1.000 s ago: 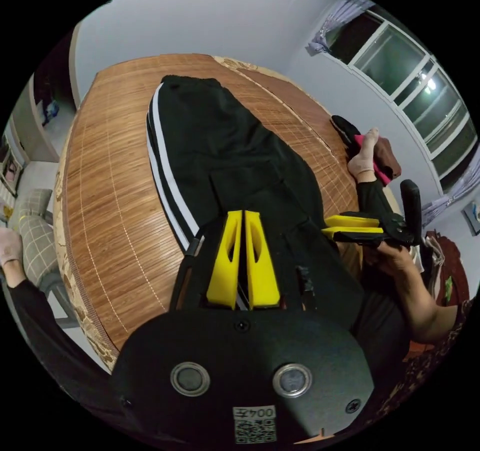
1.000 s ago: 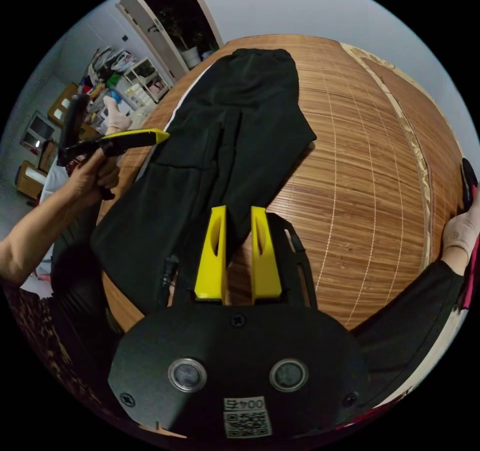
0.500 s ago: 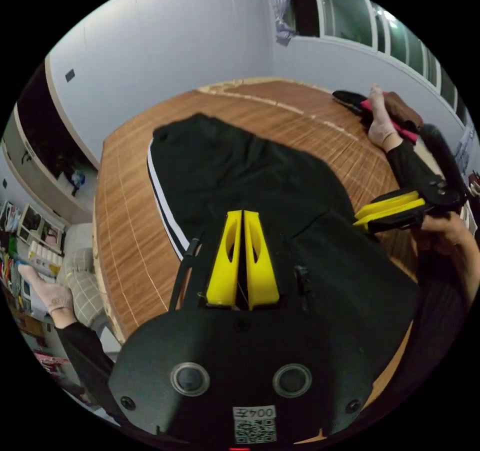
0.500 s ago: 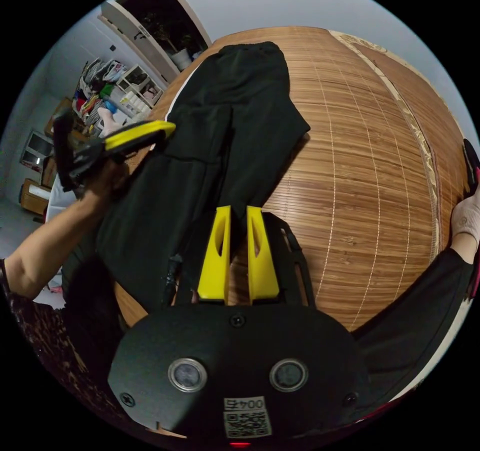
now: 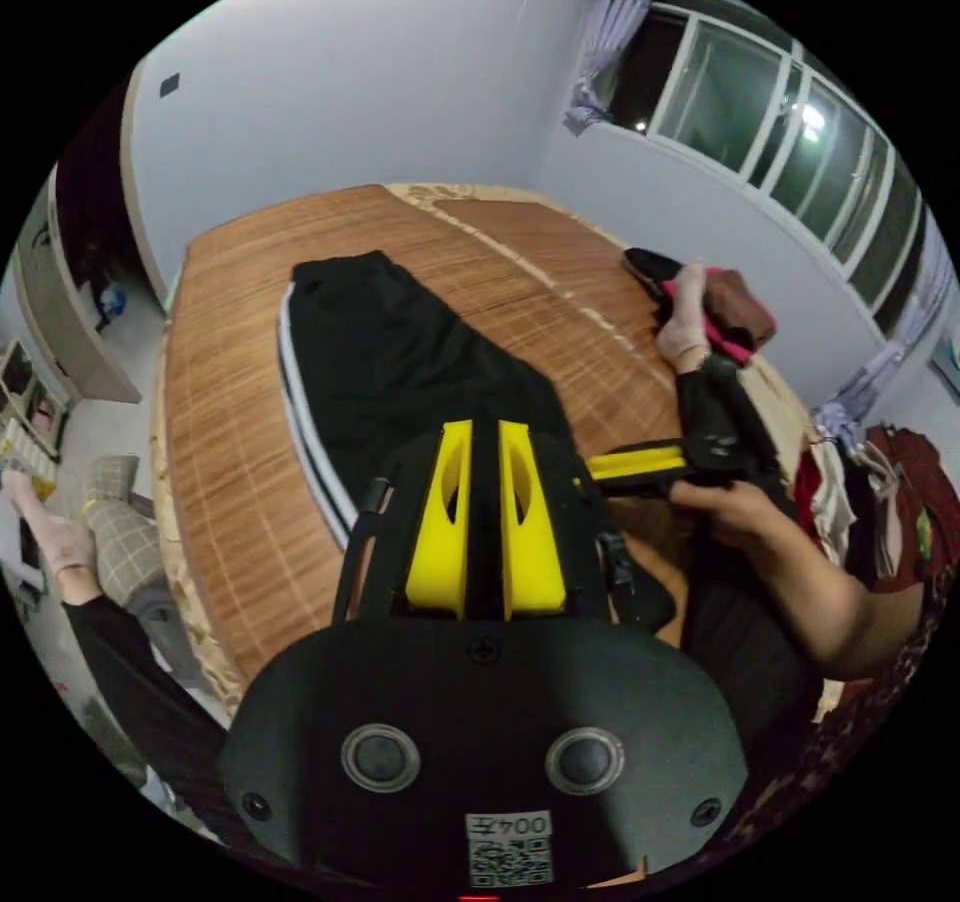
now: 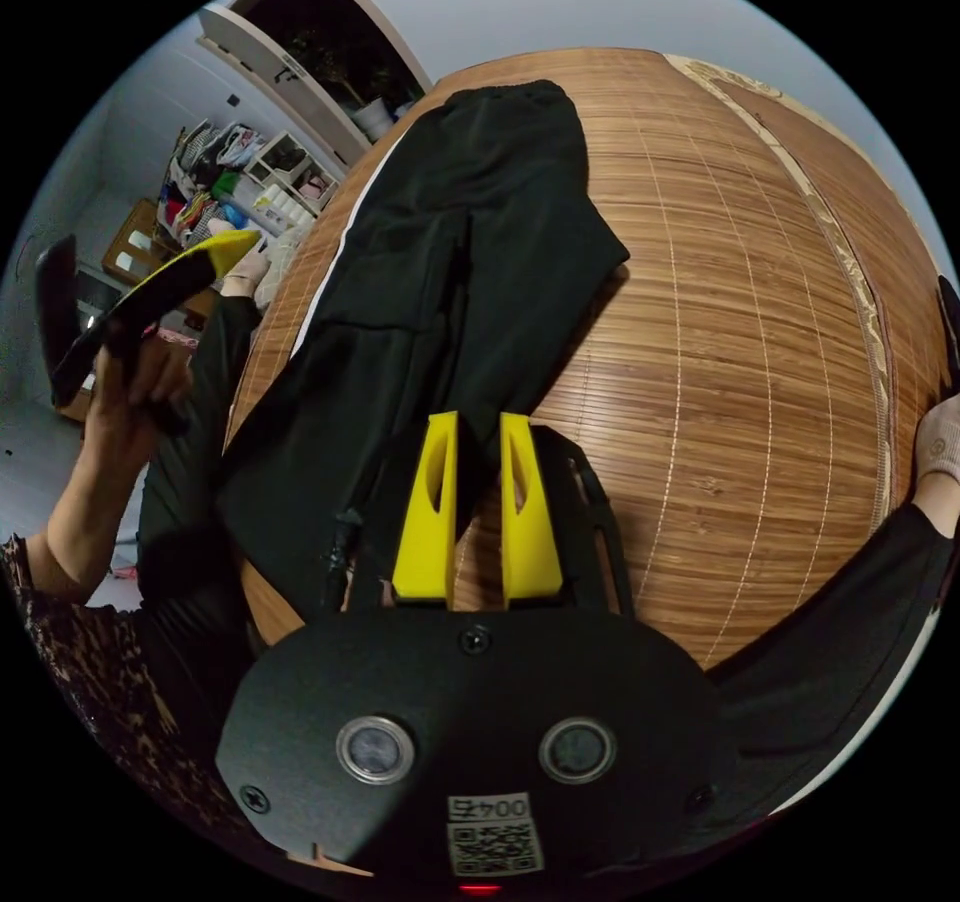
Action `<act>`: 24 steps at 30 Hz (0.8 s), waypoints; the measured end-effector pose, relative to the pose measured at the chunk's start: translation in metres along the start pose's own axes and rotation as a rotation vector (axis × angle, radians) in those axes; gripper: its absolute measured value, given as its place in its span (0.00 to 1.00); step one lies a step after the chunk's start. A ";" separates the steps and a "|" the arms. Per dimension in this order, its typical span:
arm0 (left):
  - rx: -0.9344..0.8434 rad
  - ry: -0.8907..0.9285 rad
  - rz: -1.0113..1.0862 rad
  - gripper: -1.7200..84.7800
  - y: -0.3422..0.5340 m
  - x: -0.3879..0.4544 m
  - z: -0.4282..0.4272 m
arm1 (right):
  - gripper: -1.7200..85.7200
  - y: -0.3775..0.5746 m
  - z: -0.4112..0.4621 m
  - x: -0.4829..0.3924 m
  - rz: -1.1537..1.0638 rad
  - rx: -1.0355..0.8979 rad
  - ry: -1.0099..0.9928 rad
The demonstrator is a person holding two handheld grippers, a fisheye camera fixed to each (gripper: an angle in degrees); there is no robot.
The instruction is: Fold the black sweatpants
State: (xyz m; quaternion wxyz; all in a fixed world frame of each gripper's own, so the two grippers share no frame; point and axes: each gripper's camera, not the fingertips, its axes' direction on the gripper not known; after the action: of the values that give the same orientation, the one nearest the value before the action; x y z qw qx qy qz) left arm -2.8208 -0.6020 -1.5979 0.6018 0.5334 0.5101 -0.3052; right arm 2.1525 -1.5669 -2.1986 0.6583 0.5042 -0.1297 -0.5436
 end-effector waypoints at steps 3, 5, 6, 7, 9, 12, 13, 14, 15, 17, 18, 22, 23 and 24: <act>-0.050 -0.029 0.069 0.10 0.019 0.027 0.034 | 0.11 -0.004 0.000 0.005 -0.028 -0.007 0.006; -0.153 -0.124 0.097 0.10 0.033 0.024 0.076 | 0.13 -0.005 -0.004 0.012 -0.049 -0.009 -0.006; -0.183 -0.118 0.073 0.10 0.036 0.018 0.086 | 0.13 -0.005 -0.006 0.014 -0.051 -0.010 -0.011; -0.170 -0.069 0.011 0.10 0.043 0.005 0.096 | 0.15 -0.003 -0.011 0.022 -0.046 -0.027 -0.041; -0.143 -0.010 -0.063 0.08 0.045 -0.014 0.095 | 0.15 0.002 -0.019 0.035 -0.044 -0.083 -0.149; -0.143 0.104 -0.149 0.06 0.048 -0.042 0.100 | 0.16 0.024 -0.033 0.049 -0.096 -0.113 -0.369; -0.141 0.130 -0.170 0.05 0.049 -0.049 0.102 | 0.16 0.033 -0.037 0.051 -0.116 -0.119 -0.431; -0.139 0.137 -0.174 0.04 0.050 -0.053 0.103 | 0.16 0.037 -0.041 0.053 -0.130 -0.112 -0.468; -0.137 0.133 -0.171 0.04 0.051 -0.054 0.104 | 0.16 0.037 -0.043 0.053 -0.138 -0.102 -0.482; -0.136 0.113 -0.161 0.04 0.052 -0.055 0.105 | 0.16 0.032 -0.040 0.058 -0.141 -0.132 -0.510; -0.136 0.111 -0.159 0.04 0.052 -0.056 0.106 | 0.16 0.030 -0.037 0.058 -0.138 -0.155 -0.513; -0.137 0.117 -0.167 0.03 0.054 -0.065 0.108 | 0.17 0.016 -0.008 0.039 -0.220 -0.364 -0.463; -0.137 0.115 -0.166 0.03 0.055 -0.067 0.108 | 0.17 0.014 -0.003 0.033 -0.239 -0.404 -0.441; -0.137 0.112 -0.165 0.03 0.055 -0.068 0.109 | 0.17 0.013 -0.001 0.031 -0.243 -0.418 -0.430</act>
State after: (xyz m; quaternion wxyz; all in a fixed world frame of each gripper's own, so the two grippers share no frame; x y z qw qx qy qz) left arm -2.7587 -0.7040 -1.5258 0.5803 0.4634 0.6048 -0.2877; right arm 2.1727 -1.5944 -2.1999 0.6354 0.2433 -0.0901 -0.7273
